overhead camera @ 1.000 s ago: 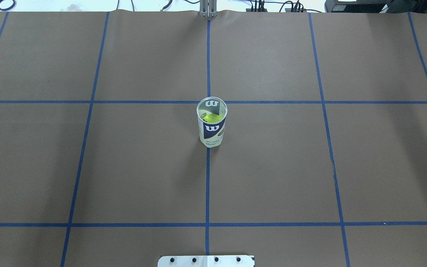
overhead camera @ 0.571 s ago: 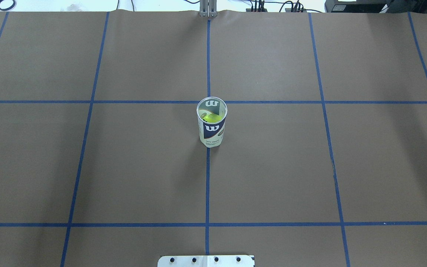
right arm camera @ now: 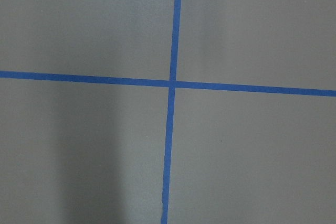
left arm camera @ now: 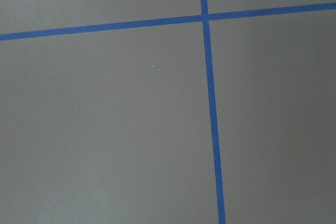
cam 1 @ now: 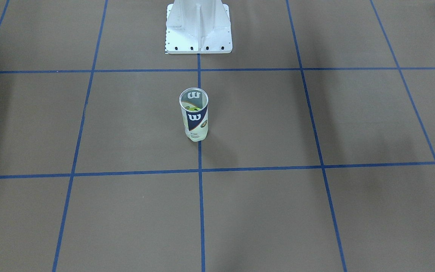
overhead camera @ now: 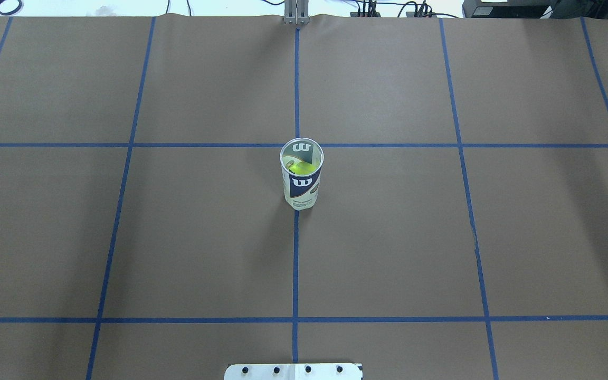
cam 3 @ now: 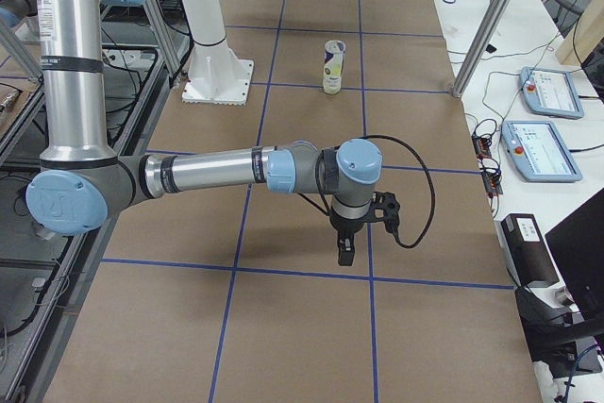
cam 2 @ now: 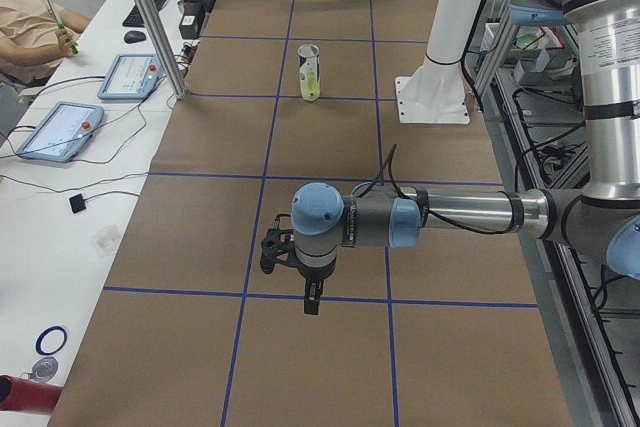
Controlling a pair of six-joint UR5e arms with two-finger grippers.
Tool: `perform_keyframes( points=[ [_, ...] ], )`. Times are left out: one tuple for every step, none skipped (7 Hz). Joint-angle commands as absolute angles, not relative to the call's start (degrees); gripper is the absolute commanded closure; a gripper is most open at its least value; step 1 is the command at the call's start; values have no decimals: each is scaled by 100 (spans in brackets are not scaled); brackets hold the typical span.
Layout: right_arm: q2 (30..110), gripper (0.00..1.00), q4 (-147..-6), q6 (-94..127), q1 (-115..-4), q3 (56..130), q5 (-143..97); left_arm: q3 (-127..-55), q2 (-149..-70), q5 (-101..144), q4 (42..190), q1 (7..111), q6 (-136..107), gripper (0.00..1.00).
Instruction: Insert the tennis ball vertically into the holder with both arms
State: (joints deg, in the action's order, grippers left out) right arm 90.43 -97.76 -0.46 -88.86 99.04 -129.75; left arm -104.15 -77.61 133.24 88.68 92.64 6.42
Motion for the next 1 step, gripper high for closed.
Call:
perform_keyframes(
  points=[
    [9088,0,-9773,-44,-8886,9897,-12981,-10415,-7769,13324,8868,9264,642,0]
  ],
)
